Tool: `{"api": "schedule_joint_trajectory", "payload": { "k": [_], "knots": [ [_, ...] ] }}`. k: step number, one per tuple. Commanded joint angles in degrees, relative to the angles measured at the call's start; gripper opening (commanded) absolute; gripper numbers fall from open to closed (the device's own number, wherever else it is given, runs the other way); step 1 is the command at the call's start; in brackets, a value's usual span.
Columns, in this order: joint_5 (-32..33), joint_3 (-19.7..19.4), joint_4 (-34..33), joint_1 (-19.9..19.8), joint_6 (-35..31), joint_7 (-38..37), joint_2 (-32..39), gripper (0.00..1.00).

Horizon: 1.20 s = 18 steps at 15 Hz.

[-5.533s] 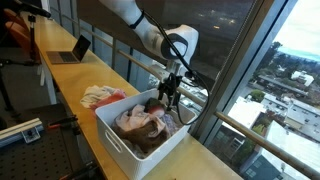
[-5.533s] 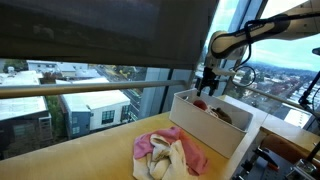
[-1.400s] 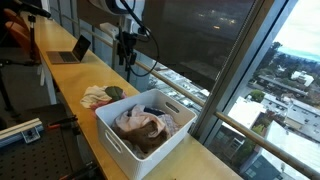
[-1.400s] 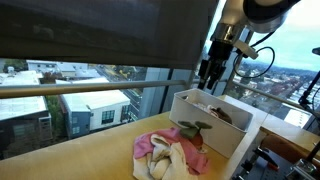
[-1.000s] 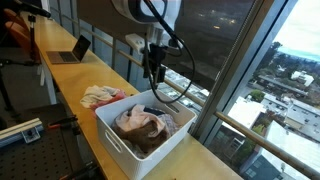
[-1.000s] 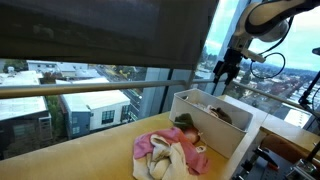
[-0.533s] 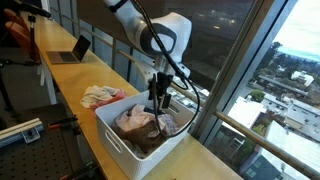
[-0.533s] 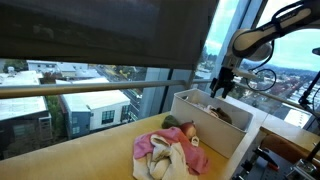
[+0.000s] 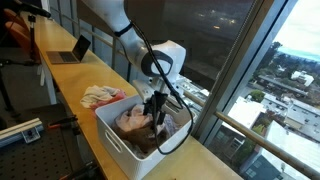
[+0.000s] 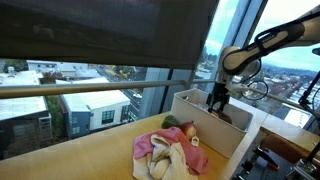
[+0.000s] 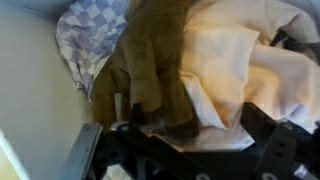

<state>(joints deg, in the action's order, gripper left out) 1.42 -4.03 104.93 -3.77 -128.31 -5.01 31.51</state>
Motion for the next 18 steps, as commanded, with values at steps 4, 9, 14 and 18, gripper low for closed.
{"api": "schedule_joint_trajectory", "payload": {
  "k": [4, 9, 14, 18],
  "knots": [
    [2.3, -0.9, -2.8, 0.9, -0.1, -0.9, 5.4, 1.00],
    [1.3, -0.2, -3.6, 0.5, 1.1, -0.1, 6.8, 0.74],
    [0.5, 0.4, -3.7, 0.5, 2.4, 0.2, 5.6, 0.37],
    [0.1, 0.5, -4.1, 0.4, 3.8, 0.1, 4.6, 0.08]
  ]
}}
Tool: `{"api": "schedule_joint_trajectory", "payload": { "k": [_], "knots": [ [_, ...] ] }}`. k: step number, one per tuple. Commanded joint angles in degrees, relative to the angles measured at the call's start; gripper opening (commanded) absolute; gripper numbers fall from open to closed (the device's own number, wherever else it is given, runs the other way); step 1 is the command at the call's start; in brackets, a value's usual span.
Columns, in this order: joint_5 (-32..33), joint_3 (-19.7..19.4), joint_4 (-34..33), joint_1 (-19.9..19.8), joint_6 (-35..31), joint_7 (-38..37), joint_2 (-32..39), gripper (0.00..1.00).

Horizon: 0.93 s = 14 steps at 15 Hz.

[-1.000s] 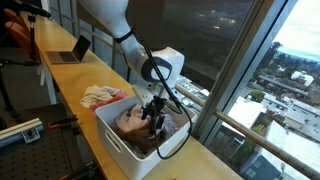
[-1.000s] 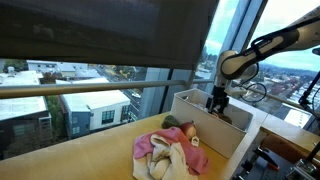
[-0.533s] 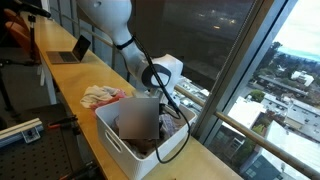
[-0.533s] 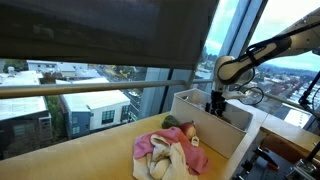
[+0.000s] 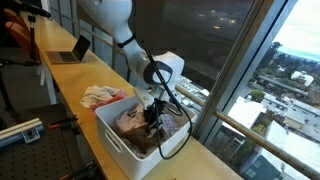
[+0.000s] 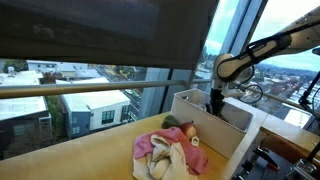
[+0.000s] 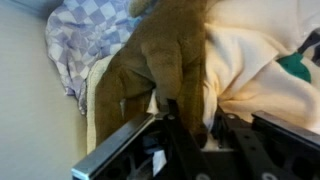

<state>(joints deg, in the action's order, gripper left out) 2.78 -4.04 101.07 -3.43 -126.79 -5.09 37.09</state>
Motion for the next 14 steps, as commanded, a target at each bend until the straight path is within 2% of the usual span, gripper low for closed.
{"api": "schedule_joint_trajectory", "payload": {
  "k": [1, 2, 9, 14],
  "knots": [
    [-1.3, 0.5, -0.3, 0.2, 2.8, 0.2, -2.0, 0.03],
    [-1.3, 0.5, -0.2, 0.1, 3.4, 0.2, -3.0, 0.07],
    [-4.8, 1.8, -1.3, 0.0, 10.7, 0.6, -16.3, 0.06],
    [-8.3, 4.2, -4.1, 2.2, 14.7, 0.0, -26.0, 0.06]
  ]
}}
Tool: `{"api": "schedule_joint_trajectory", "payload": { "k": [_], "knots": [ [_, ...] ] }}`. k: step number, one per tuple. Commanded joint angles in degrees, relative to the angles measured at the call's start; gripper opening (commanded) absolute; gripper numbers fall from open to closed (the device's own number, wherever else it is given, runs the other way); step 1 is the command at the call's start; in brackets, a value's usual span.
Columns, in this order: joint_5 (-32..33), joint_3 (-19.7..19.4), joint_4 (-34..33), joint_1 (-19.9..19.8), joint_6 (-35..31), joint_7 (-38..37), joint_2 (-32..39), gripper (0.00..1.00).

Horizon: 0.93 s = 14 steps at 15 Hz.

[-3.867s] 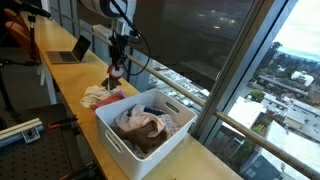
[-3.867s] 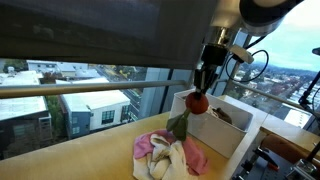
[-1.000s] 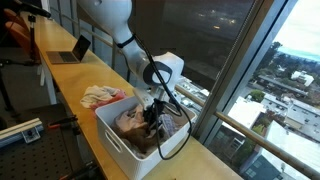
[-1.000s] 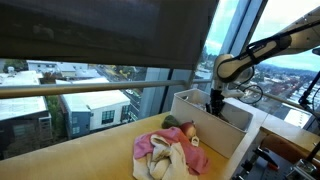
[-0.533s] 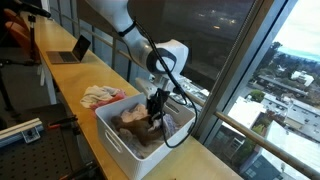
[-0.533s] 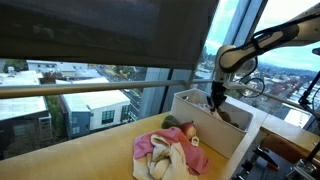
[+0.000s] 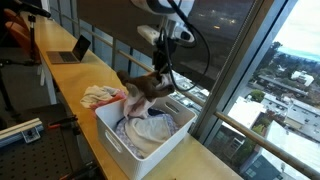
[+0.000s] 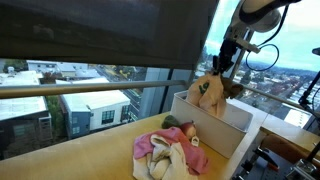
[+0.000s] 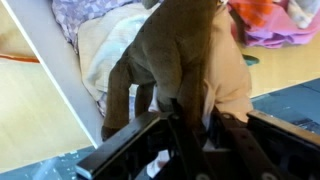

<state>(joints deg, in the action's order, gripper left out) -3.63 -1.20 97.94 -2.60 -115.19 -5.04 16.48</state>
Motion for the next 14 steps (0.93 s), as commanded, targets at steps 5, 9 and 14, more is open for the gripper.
{"api": "schedule_joint_trajectory", "payload": {
  "k": [5, 9, 14],
  "knots": [
    [-2.3, 5.2, -7.3, 6.5, 8.6, -3.3, -10.9, 0.06],
    [-1.9, 8.6, -10.1, 10.7, 10.2, -7.1, -10.4, 0.06],
    [-1.7, 10.4, -6.6, 13.5, 7.2, -7.1, -8.1, 0.06]
  ]
}}
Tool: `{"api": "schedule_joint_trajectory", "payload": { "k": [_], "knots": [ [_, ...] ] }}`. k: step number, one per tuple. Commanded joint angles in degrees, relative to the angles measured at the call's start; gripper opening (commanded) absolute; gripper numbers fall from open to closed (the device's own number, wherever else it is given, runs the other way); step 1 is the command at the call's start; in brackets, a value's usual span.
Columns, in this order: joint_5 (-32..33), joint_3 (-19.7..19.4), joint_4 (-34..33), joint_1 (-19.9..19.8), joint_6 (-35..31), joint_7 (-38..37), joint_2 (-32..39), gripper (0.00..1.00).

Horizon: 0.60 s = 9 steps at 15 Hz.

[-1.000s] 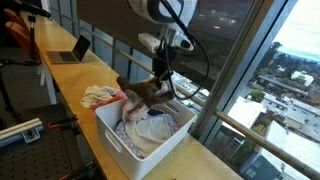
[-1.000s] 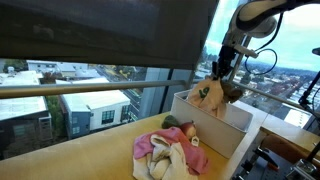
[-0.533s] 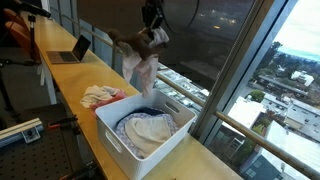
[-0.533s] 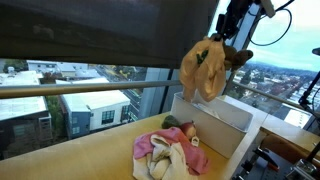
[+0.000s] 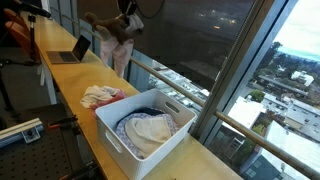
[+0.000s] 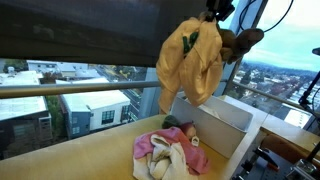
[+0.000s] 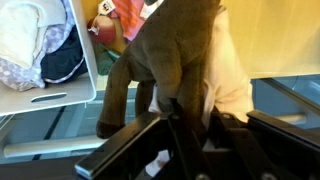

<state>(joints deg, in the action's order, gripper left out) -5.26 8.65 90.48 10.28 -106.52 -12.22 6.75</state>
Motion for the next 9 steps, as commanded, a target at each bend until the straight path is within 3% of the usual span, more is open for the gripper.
{"api": "schedule_joint_trajectory", "payload": {
  "k": [1, 2, 3, 4, 9],
  "knots": [
    [-0.1, 0.7, 1.5, 0.9, -1.9, 0.2, 2.2, 0.06],
    [0.1, 0.7, 2.0, 1.1, -2.0, 0.3, 2.7, 0.06],
    [0.1, 0.7, 2.2, 1.3, -1.9, 0.2, 3.2, 0.50],
    [0.1, 0.7, 2.3, 1.4, -1.8, 0.2, 3.7, 0.51],
    [0.9, -1.2, 2.5, -0.4, -1.6, 1.1, 5.3, 0.85]
  ]
}}
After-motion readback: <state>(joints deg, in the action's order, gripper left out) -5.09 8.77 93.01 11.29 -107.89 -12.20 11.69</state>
